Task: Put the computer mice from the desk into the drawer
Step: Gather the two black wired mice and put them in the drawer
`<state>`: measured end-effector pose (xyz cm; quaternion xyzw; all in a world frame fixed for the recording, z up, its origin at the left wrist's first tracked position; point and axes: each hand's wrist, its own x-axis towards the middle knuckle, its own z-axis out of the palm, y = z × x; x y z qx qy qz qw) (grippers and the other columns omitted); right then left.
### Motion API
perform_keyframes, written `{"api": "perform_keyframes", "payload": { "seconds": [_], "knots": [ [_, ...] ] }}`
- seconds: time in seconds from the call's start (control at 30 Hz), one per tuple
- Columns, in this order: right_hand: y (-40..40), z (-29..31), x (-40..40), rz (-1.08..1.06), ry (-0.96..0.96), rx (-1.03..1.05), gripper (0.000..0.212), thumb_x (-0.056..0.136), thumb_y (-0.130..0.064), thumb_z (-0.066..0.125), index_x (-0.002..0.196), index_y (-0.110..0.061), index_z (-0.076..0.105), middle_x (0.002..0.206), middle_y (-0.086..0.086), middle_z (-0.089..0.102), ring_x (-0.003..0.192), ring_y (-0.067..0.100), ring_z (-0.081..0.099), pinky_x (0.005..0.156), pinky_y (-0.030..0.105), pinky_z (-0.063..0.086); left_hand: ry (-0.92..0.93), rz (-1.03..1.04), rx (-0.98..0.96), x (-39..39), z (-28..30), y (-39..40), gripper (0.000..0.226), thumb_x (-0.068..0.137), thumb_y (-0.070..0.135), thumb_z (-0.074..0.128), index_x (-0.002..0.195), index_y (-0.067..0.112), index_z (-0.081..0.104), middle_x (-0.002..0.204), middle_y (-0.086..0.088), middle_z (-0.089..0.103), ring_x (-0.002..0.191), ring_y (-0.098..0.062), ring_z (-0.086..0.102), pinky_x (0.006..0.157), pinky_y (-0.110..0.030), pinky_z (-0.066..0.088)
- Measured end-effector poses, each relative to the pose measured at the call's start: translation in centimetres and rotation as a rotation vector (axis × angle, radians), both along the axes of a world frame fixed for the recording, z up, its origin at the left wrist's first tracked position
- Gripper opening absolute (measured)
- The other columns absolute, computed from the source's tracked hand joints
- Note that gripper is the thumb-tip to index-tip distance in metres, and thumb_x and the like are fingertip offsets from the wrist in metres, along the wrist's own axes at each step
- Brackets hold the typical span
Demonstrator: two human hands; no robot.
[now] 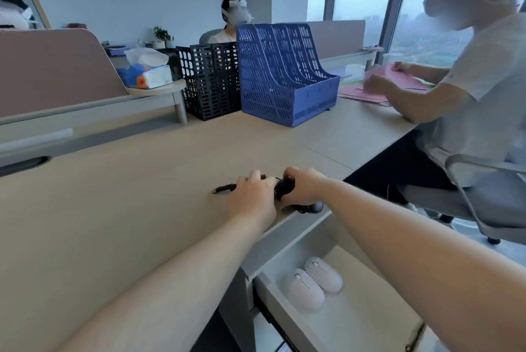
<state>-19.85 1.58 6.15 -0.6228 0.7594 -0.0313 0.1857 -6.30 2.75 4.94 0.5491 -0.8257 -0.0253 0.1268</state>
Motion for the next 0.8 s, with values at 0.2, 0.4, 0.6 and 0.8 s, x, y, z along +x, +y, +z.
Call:
{"api": "perform_keyframes", "payload": {
  "seconds": [0.2,0.4,0.6,0.8],
  "knots": [
    [7.2,0.8,-3.1,-0.001,0.060,0.027,0.057,0.081,-0.036,0.063,0.132,-0.019,0.045,0.115,0.008,0.058,0.101,0.028,0.056,0.084,0.035,0.048,0.003,-0.087,-0.026,-3.3,1.9,5.4,0.016,0.090,0.014,0.051,0.105,0.017,0.056,0.115,-0.008,0.050,0.104,-0.034,0.050,0.068,-0.036,0.035],
    [12.5,-0.6,-6.0,-0.009,0.134,0.127,0.040,0.082,-0.032,0.062,0.116,-0.013,0.055,0.100,0.003,0.059,0.087,0.023,0.055,0.073,0.030,0.044,-0.084,-0.208,0.003,-5.9,0.3,11.3,0.026,0.088,0.008,0.052,0.113,0.015,0.052,0.120,-0.010,0.046,0.111,-0.033,0.045,0.071,-0.038,0.038],
    [15.1,-4.2,-8.0,-0.060,0.076,0.222,0.046,0.078,-0.030,0.064,0.121,-0.018,0.053,0.110,0.007,0.066,0.100,0.027,0.064,0.083,0.037,0.054,-0.171,-0.220,0.100,-8.3,-4.8,14.5,0.031,0.089,0.015,0.057,0.119,0.015,0.052,0.124,-0.010,0.045,0.115,-0.033,0.041,0.077,-0.040,0.045],
    [15.6,-7.5,-9.2,-0.058,0.035,0.289,0.047,0.077,-0.029,0.063,0.122,-0.016,0.056,0.107,0.006,0.065,0.094,0.026,0.060,0.077,0.034,0.050,-0.224,-0.192,0.229,-10.5,-9.2,15.2,0.033,0.090,0.009,0.054,0.122,0.016,0.050,0.128,-0.010,0.044,0.120,-0.033,0.039,0.084,-0.043,0.047]
  ]
}}
